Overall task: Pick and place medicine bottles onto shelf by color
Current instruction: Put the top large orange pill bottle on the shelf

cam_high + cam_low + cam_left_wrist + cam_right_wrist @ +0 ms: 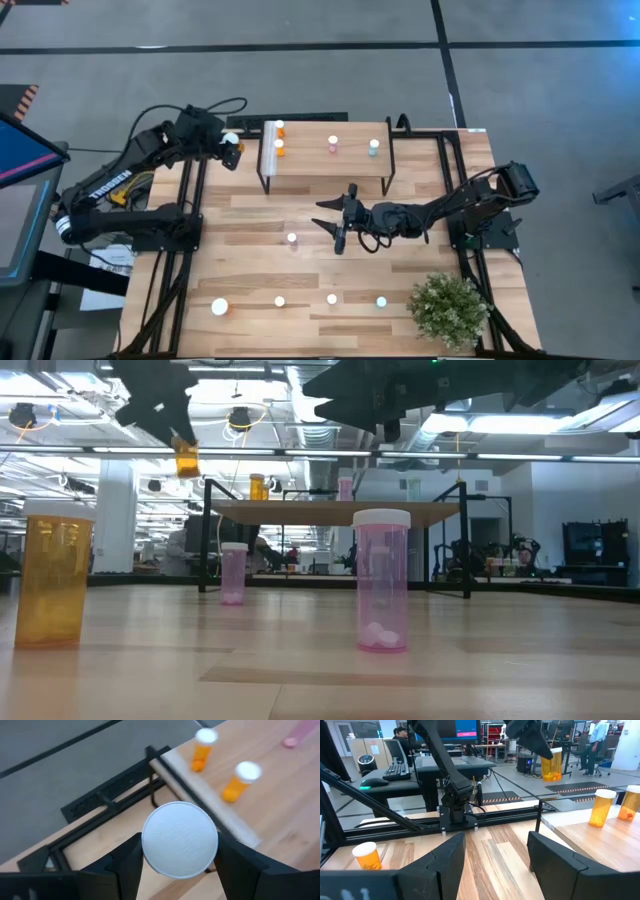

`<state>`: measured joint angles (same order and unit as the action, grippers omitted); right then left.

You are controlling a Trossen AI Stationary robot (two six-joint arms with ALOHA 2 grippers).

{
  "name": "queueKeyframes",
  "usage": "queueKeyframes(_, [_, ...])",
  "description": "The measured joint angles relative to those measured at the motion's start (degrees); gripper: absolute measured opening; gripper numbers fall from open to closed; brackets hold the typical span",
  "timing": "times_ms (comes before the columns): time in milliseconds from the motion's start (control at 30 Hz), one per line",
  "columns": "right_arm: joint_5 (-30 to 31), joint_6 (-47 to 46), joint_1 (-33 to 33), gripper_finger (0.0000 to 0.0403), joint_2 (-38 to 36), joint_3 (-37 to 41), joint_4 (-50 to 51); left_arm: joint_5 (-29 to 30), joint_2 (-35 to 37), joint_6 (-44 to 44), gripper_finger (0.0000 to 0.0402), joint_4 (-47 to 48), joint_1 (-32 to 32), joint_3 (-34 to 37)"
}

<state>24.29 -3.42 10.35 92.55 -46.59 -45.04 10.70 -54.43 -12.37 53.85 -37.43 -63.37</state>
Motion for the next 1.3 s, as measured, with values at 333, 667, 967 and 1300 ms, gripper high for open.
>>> queueKeyframes(333, [0.3, 0.7, 0.0, 0.0235, 0.0, 0.0, 0.1, -0.5, -7.5, -0.7, 0.0199, 1.5, 7.9, -9.5])
queueKeyframes(667, [4.8, 5.3, 1.1, 0.0235, -0.4, 0.0, 1.8, -0.4, -15.7, -0.7, 0.0199, 2.9, 14.5, -18.0])
queueKeyframes(967, [8.9, 5.0, 2.8, 0.0235, -8.4, 0.0, 12.3, -0.6, -22.0, 0.4, 0.0199, 2.7, 19.4, -21.4])
queueKeyframes(1300, [15.0, 5.0, 6.0, 0.0235, -12.7, 0.0, 19.4, -2.9, -29.3, 2.3, 0.0199, 1.0, 20.0, -21.5])
